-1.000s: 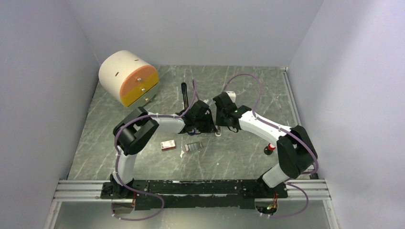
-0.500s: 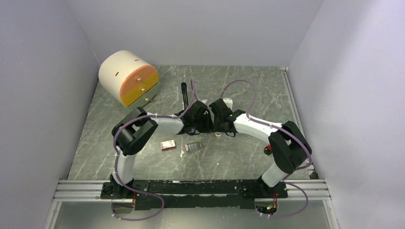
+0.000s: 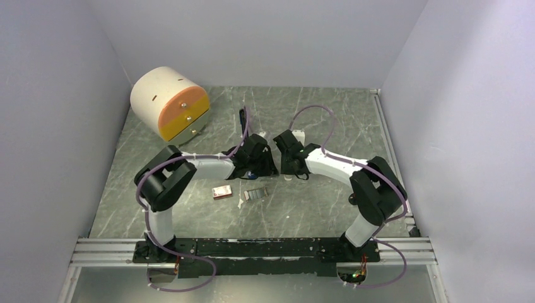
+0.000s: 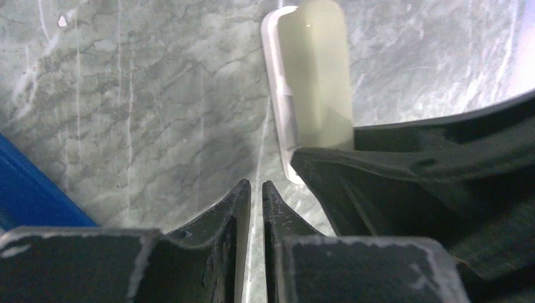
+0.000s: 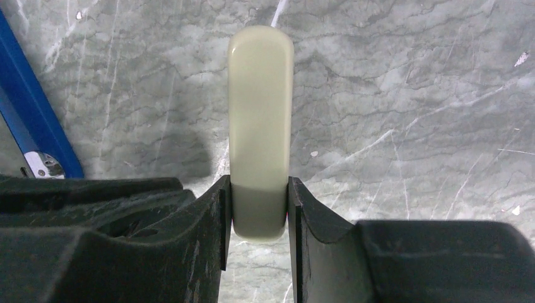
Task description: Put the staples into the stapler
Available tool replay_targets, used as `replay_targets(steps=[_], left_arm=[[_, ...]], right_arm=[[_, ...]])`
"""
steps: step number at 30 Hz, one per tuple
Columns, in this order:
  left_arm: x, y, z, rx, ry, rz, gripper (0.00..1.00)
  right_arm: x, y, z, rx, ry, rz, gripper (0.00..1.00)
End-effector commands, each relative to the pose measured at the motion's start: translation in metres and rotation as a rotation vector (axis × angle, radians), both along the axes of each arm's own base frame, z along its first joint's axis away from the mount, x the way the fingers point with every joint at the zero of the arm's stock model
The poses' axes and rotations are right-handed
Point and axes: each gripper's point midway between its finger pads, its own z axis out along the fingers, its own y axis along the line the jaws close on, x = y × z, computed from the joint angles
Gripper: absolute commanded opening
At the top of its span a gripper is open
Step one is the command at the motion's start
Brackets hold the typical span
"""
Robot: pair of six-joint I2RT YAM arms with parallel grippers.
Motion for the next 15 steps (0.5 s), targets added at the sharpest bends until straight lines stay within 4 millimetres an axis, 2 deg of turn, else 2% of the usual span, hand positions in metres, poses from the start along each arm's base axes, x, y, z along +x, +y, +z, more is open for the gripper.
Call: replay_targets(steps=[1, 6, 8, 11, 15], left_arm=[[0.002, -0.002, 0.036, -0.033, -0.064, -0.034, 0.2], [0.001, -0.003, 0.052, -0.018, -0.079, -0.077, 0.21], [0.002, 0.001, 0.055, -0.002, -0.087, -0.069, 0.22], [0.004, 0.005, 0.062, -0.003, -0.105, -0.056, 0.23], [0.007, 0.019, 0.069, 0.026, -0.117, -0.022, 0.27]], right_arm=[[-0.001, -0.011, -0.001, -0.072, 0.014, 0.012, 0.3], [0.026, -0.023, 0.022, -0.087, -0.034, 0.004, 0.37], [0.032, -0.02, 0.029, -0.083, -0.046, 0.021, 0.44], [0.037, -0.011, 0.041, -0.057, -0.06, 0.064, 0.6], [0.044, -0.004, 0.058, -0.034, -0.089, 0.089, 0.66]])
